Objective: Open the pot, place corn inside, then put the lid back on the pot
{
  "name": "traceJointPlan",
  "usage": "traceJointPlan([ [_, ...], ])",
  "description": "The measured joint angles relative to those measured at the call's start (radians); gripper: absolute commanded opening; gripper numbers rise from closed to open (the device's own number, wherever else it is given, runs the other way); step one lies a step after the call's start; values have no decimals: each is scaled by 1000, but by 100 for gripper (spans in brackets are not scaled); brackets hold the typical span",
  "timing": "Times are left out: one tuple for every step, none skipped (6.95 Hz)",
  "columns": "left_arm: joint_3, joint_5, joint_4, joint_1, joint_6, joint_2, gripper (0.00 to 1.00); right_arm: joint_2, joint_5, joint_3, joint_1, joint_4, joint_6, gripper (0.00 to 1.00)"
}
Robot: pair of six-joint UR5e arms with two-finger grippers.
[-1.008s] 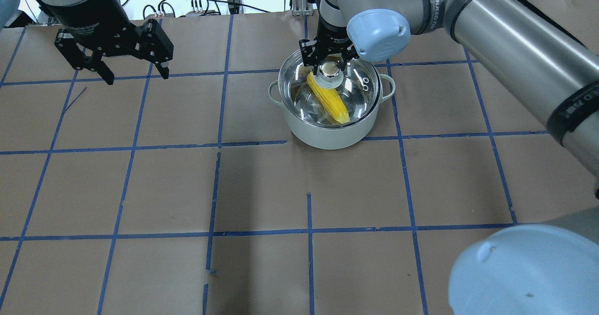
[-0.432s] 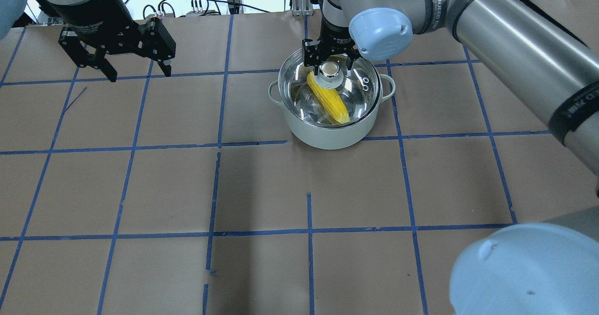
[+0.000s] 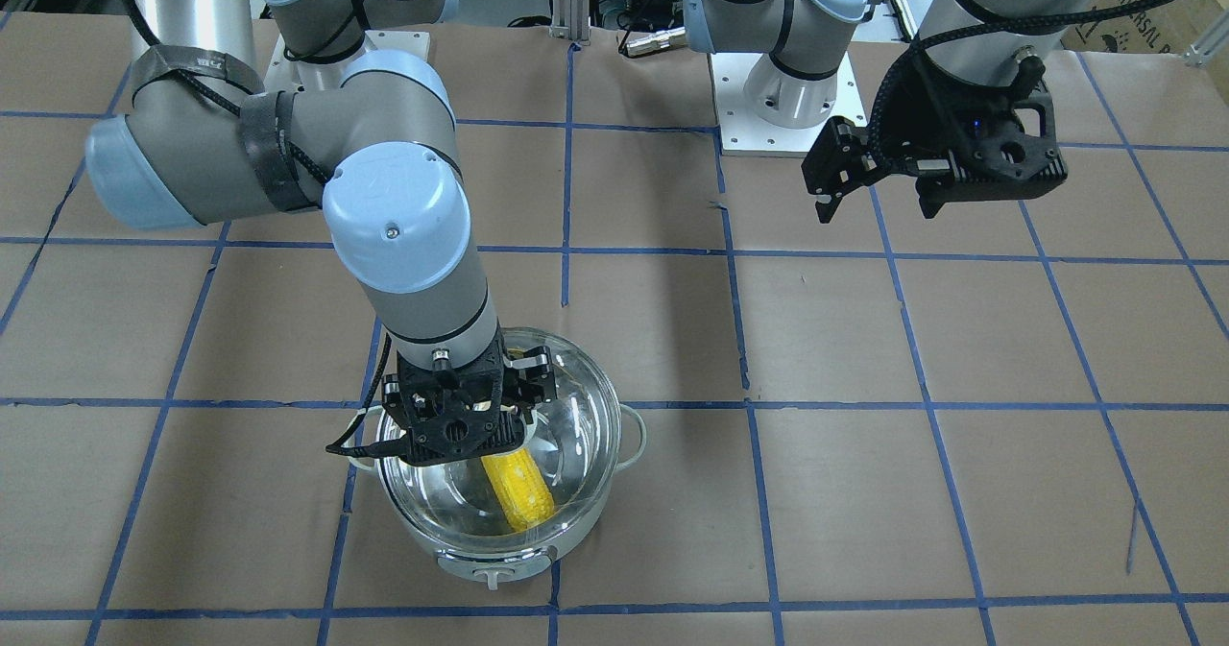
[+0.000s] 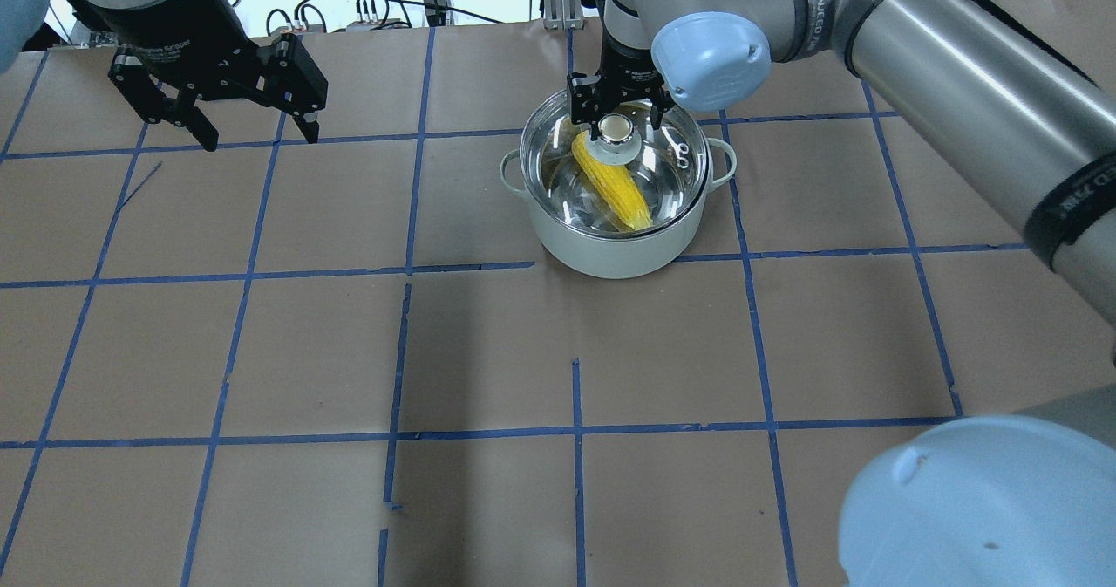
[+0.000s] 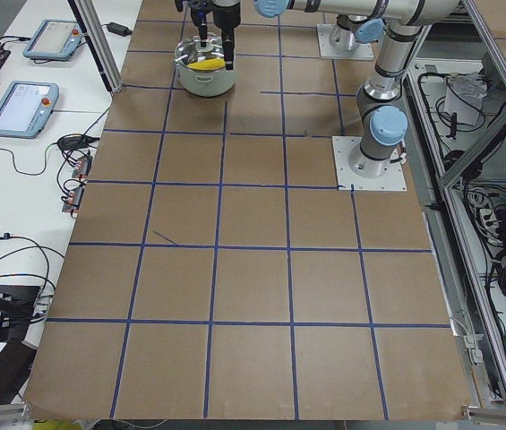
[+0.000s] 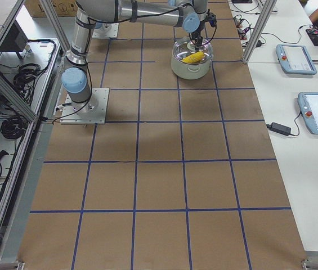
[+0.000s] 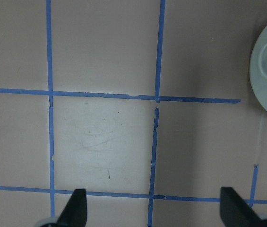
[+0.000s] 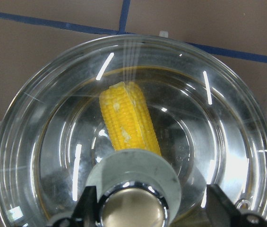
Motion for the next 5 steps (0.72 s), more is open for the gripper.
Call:
traceJointPlan([
  [-1,0,4,0,14,0,100,0,-9,1,0,0,-3,83],
  [-3,0,13,0,20,0,100,0,-16,1,0,0,-7,83],
  [-5,0,18,0,22,0,100,1,-18,1,0,0,-7,83],
  [-6,0,21,-1,23,2,100,1,-16,0,0,1,-4,85],
  [-7,0,21,-1,23,3,100,1,-12,-4,1,5,-3,91],
])
